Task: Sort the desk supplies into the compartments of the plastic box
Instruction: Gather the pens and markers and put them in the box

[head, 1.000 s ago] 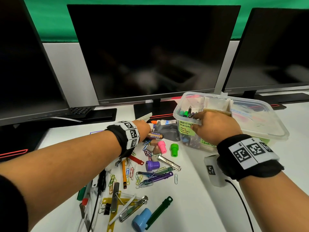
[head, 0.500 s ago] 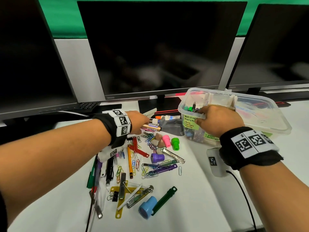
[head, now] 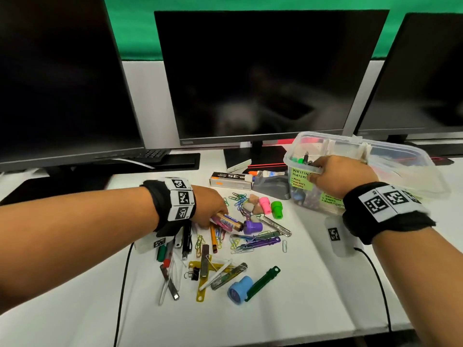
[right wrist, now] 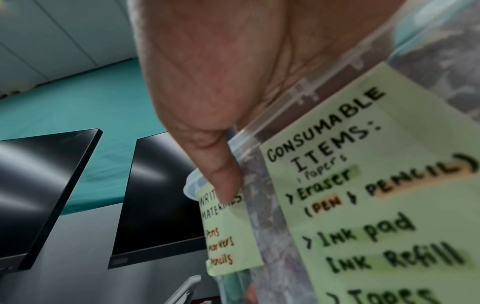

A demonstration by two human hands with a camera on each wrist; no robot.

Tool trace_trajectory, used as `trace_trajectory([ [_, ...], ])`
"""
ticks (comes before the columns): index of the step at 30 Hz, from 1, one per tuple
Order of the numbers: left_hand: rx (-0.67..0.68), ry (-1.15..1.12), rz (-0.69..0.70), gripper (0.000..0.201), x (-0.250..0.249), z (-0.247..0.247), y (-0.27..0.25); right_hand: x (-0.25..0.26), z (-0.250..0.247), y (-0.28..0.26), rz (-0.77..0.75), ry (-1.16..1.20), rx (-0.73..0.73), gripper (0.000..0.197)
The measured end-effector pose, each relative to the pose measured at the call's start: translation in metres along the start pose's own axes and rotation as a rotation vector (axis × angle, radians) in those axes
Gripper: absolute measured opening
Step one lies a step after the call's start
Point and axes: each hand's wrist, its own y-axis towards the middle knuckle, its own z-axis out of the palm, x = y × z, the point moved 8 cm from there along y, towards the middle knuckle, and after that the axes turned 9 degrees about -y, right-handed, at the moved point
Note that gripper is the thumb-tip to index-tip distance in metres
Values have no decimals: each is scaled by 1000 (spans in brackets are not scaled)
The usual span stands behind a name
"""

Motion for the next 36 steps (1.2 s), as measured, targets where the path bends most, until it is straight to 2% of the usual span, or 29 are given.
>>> trace_trajectory([
  [5, -27, -51, -17, 29, 1, 2, -3, 0, 0, 0, -10, -18, 0, 37],
  [13, -187, -161, 6, 25, 4, -19, -10, 0, 2, 3, -11, -22, -3, 38],
  [16, -304, -245, -68, 18, 17, -35, -12, -1, 2, 5, -9, -18, -4, 38],
  [18, -342, -250, -189, 16, 35, -40, -14, -2, 3, 6, -10, -16, -3, 38],
  [21, -279, -247, -442, 25, 65, -30, -21, -2, 3, 7, -11, -21, -9, 38],
  [24, -173, -255, -577, 32, 82, -13, -25, -2, 3, 7, -11, -22, -14, 38],
  [28, -119, -295, -645, 36, 90, -1, -27, -2, 4, 8, -8, -23, -12, 37],
  [31, -67, -325, -661, 47, 89, 9, -26, -2, 4, 8, -7, -28, -21, 36],
  [36, -72, -334, -676, 57, 85, 18, -20, -1, 3, 7, -8, -29, -28, 36],
])
